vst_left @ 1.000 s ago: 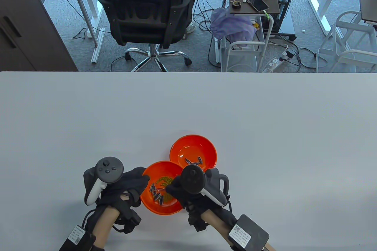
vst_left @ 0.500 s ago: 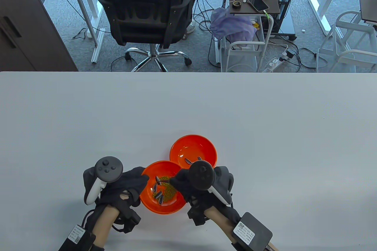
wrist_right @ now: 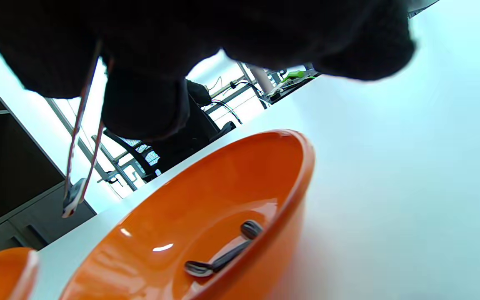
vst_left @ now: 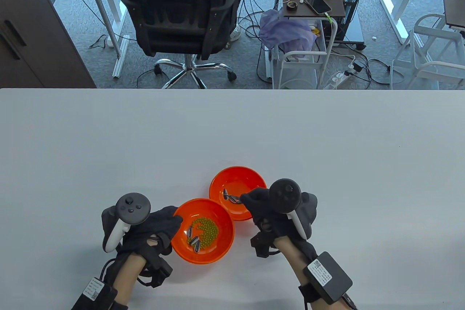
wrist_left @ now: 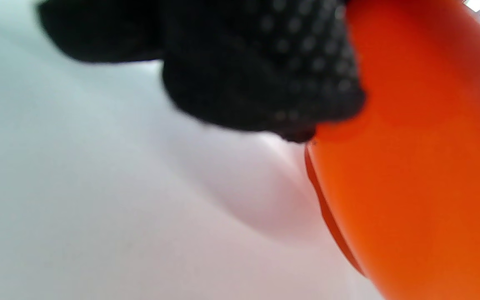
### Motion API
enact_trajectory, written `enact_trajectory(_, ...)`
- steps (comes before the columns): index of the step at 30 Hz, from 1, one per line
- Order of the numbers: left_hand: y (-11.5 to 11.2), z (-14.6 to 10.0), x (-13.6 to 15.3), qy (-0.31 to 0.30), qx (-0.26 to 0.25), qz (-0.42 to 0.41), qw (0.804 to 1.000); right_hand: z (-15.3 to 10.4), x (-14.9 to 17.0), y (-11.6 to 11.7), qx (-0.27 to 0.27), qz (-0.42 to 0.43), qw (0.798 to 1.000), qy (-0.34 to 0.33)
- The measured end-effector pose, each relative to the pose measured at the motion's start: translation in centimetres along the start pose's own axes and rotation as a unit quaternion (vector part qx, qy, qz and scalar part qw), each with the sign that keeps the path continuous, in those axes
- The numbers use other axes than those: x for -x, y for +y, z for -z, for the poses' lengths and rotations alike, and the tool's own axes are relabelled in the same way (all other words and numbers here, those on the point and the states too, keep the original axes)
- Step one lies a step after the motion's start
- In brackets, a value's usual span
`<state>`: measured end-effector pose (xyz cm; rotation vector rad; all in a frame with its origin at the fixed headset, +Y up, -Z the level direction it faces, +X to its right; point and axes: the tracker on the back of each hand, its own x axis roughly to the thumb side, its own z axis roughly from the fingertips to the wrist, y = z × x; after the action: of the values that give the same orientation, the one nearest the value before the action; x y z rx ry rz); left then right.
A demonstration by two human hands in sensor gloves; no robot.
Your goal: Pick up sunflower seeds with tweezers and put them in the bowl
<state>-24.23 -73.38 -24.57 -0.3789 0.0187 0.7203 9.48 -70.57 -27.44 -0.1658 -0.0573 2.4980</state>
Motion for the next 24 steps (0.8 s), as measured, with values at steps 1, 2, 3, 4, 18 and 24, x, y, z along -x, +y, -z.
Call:
enact_trajectory(1,0.0,0.0,0.0,0.000,0.000,0.000,1.000,0.2,0.2,0.1,0.001,-0.004,1.000,0.005)
enact_trajectory(2,0.0,0.0,0.0,0.000,0.000,-0.001,1.000,0.3,0.5,0.1,0.001,-0.008,1.000,0.009)
enact_trajectory(3,0.0,0.0,0.0,0.000,0.000,-0.001,1.000,0.4,0.7,0.2,0.002,-0.013,1.000,0.012)
enact_trajectory(4,0.0,0.0,0.0,0.000,0.000,-0.001,1.000,0.5,0.8,0.2,0.003,-0.017,1.000,0.015)
enact_trajectory(18,0.1,0.0,0.0,0.000,0.001,0.000,1.000,1.0,1.6,1.6,0.023,-0.097,0.995,0.019)
enact_trajectory(24,0.1,0.0,0.0,-0.001,0.001,0.000,1.000,0.7,1.3,1.8,0.045,-0.117,0.992,0.013)
